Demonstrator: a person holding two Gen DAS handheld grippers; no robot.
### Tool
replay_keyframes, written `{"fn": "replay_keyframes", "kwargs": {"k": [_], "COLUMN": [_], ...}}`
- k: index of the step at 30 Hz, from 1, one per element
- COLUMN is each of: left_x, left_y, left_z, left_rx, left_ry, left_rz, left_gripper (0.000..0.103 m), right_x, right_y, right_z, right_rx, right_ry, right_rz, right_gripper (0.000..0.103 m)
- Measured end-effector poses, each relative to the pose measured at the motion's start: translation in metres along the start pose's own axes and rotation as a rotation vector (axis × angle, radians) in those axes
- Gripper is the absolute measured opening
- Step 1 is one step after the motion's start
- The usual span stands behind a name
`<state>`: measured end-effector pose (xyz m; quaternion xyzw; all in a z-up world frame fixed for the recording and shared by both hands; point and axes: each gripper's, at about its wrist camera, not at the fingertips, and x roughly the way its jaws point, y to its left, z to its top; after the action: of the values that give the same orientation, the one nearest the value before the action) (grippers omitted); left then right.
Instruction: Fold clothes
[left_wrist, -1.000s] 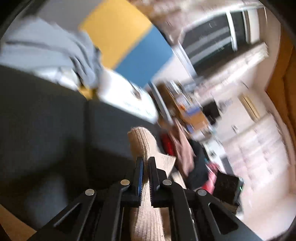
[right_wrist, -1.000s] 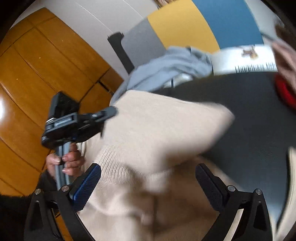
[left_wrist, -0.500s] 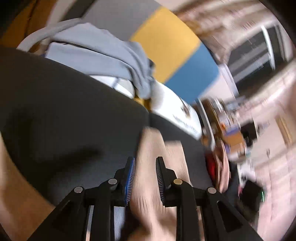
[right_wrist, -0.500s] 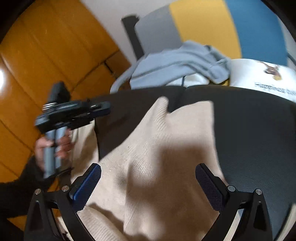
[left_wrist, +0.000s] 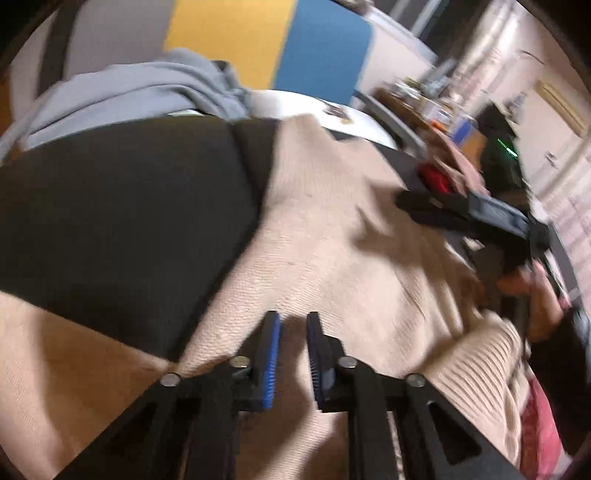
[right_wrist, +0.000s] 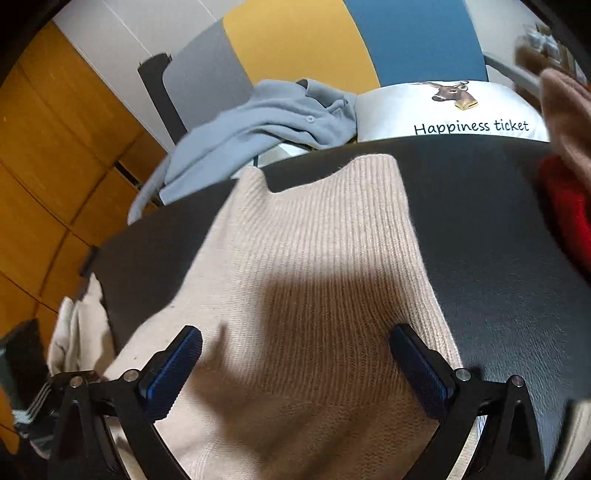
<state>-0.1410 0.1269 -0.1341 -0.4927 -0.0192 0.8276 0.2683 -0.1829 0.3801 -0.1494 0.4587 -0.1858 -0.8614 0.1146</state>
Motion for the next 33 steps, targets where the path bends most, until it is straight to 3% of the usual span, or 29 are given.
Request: {"fn": "replay_keyframes", "kwargs": {"k": [1, 5, 6, 7, 8, 9, 12, 15, 19, 21, 25, 27, 31, 32, 33], "left_x": [0.001, 0.004, -0.001, -0.007, -0.014, -0.025, -0.056, -0.068, -0.089, -0.099, -0.109, -0.106, -0.103, -0.099, -0.095], "left_y": [0.004, 0.033, 0.033, 0.033, 0.033, 0.030, 0.023, 0.016, 0.029, 0.035, 0.043, 0.042, 0.036, 0.035, 0.034], "left_z": [0.006, 0.019, 0.020, 0.021, 0.022, 0.019, -0.002, -0.017, -0.055, -0.076, -0.111, -0.118, -0.115, -0.110, -0.105], "left_rx": [-0.014, -0.148, -0.150, -0.152, -0.151, -0.122, -0.058, -0.078, -0.217, -0.298, -0.390, -0.406, -0.449, -0.459, -0.470], "left_ry": [-0.023, -0.042, -0.050, -0.057, -0.066, -0.085, -0.091, -0.077, -0.079, -0.083, -0.081, -0.070, -0.069, -0.068, -0.066], "left_rz": [0.041, -0.020, -0.019, -0.018, -0.017, -0.007, -0.076, -0.125, -0.210, -0.246, -0.268, -0.275, -0.366, -0.372, -0.377], "left_gripper": [0.009, 0.008, 0.012, 0.029, 0.034, 0.035, 0.042, 0.043, 0.045, 0.046, 0.050, 0.050, 0.052, 0.053, 0.054], "right_x": [0.003, 0.008, 0.006, 0.000, -0.008, -0.020, -0.064, -0.097, -0.112, -0.113, -0.117, -0.118, -0.118, -0.125, -0.130], "right_y": [0.000, 0.004, 0.005, 0.007, 0.008, 0.010, 0.016, 0.025, 0.045, 0.048, 0.039, 0.029, 0.023, 0.023, 0.023], "right_z": [0.005, 0.015, 0.014, 0.012, 0.008, 0.001, -0.026, -0.055, -0.091, -0.106, -0.126, -0.141, -0.162, -0.161, -0.161], "right_rx": [-0.005, -0.012, -0.010, -0.004, -0.001, -0.008, -0.058, -0.130, -0.270, -0.326, -0.323, -0.281, -0.248, -0.222, -0.195], "right_ry": [-0.001, 0.004, 0.013, 0.026, 0.036, 0.037, 0.048, 0.113, 0.230, 0.263, 0.286, 0.282, 0.271, 0.241, 0.217], "right_rz": [0.000, -0.003, 0.003, 0.024, 0.047, 0.072, 0.145, 0.213, 0.153, 0.021, -0.113, -0.177, -0.253, -0.258, -0.262], "right_gripper": [0.103, 0.103, 0.103, 0.103, 0.103, 0.103, 0.103, 0.103, 0.103, 0.103, 0.103, 0.103, 0.102, 0.082, 0.050]}}
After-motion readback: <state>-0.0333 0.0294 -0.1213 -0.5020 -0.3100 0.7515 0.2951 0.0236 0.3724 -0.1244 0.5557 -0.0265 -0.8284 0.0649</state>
